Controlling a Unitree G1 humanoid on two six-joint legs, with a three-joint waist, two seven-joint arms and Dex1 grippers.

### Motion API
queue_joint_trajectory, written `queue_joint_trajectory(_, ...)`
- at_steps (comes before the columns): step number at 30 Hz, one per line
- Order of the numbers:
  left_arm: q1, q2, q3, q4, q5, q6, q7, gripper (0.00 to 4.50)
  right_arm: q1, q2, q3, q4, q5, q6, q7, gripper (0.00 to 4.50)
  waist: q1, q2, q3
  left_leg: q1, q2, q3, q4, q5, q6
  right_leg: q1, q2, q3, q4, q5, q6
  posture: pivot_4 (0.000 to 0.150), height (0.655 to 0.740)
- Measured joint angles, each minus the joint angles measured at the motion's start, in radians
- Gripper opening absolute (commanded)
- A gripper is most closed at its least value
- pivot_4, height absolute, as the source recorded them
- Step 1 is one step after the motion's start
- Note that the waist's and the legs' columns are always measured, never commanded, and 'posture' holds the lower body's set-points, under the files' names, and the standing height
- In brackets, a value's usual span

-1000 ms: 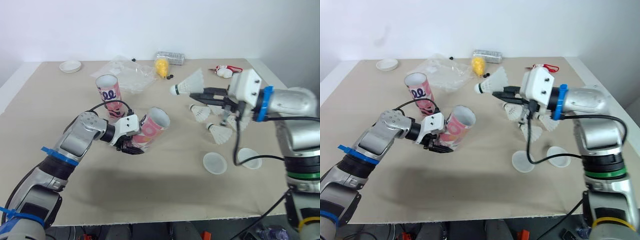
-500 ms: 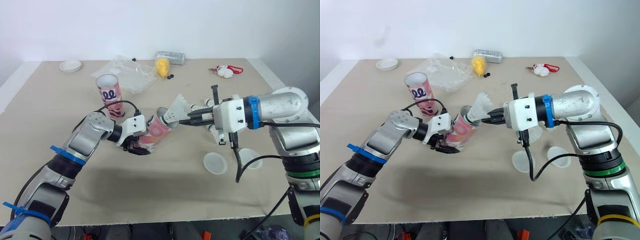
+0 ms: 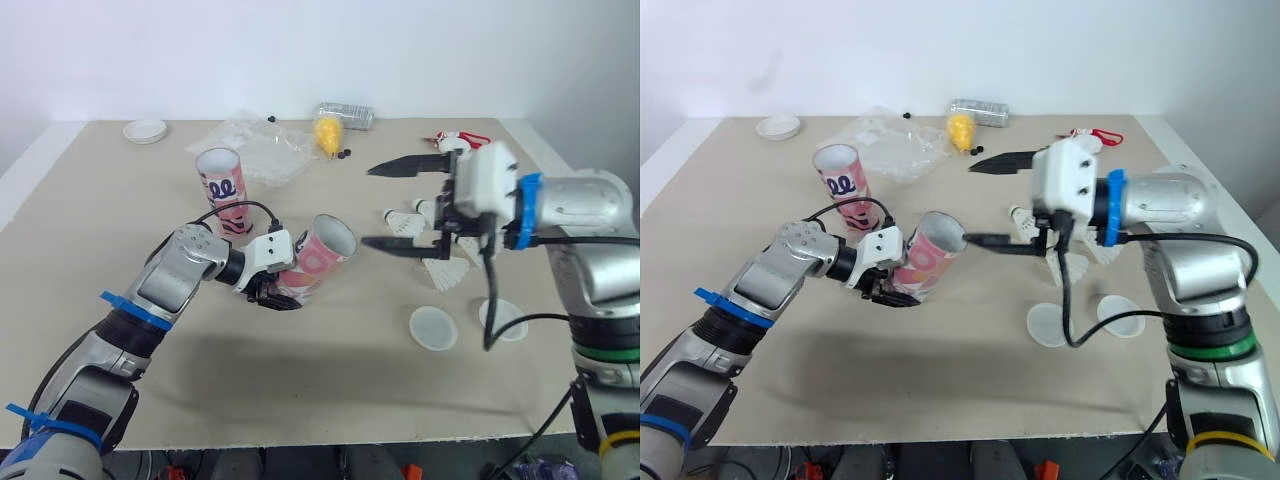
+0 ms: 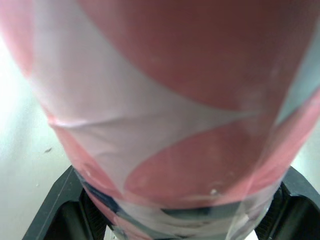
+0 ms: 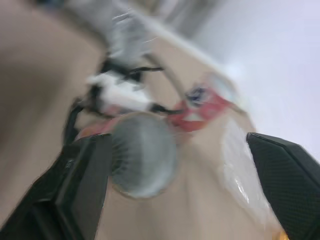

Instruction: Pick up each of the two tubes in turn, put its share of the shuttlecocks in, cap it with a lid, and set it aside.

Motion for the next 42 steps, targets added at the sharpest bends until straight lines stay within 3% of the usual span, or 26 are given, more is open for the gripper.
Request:
queue_joint_trajectory(6, -0.003, 0.0, -0.005, 0.008, 0.007, -0.015, -0.002, 3.06, 0.389, 0.08, -0.231, -0.115, 0.166, 0.249, -0.223, 4.42, 0.008, -0.002, -0.001, -0.001, -0.001, -0.003, 0.0, 0.0, 0.0, 0.001, 0.0, -0.002, 0.0, -0.002, -0.001, 0.15, 0.74)
queue_joint_trajectory(12, -0.008, -0.026, -0.012, 0.011, 0.02, -0.015, 0.015, 3.06, 0.545, 0.143, -0.346, -0.159, 0.156, 0.306, -0.412, 4.42, 0.0, -0.002, 0.001, 0.001, 0.0, -0.001, 0.003, 0.0, 0.001, 0.001, 0.001, 0.0, 0.0, 0.0, -0.002, 0.15, 0.74)
queue_joint_trajectory(17, -0.008, -0.06, -0.014, 0.004, 0.021, 0.008, 0.025, 3.06, 0.655, 0.144, -0.339, -0.16, 0.143, 0.3, -0.423, 4.42, -0.001, -0.002, 0.001, 0.0, 0.0, -0.001, 0.004, 0.0, 0.001, 0.002, 0.001, 0.001, 0.0, 0.0, 0.001, 0.15, 0.74)
queue_joint_trajectory(30, -0.009, -0.096, -0.033, -0.026, 0.027, 0.048, 0.058, 3.06, 0.545, 0.208, -0.155, 0.079, -0.048, 0.107, -0.442, 4.42, -0.001, -0.002, 0.001, 0.0, 0.0, -0.001, 0.004, 0.0, 0.0, 0.001, 0.001, 0.001, 0.0, 0.001, 0.002, 0.15, 0.74)
queue_joint_trajectory(39, -0.008, -0.094, -0.038, -0.043, 0.028, 0.054, 0.061, 3.06, 0.444, 0.243, -0.111, 0.207, -0.105, 0.042, -0.457, 4.42, -0.001, -0.002, 0.001, 0.0, 0.0, -0.001, 0.003, 0.0, 0.0, 0.001, 0.001, 0.001, 0.0, 0.001, 0.003, 0.15, 0.74)
queue_joint_trajectory(42, -0.007, -0.092, -0.038, -0.043, 0.03, 0.054, 0.068, 3.06, 0.414, 0.244, -0.097, 0.251, -0.127, 0.032, -0.459, 3.59, -0.001, -0.002, 0.001, 0.0, 0.0, -0.001, 0.003, 0.0, 0.0, 0.001, 0.001, 0.001, 0.0, 0.001, 0.003, 0.15, 0.74)
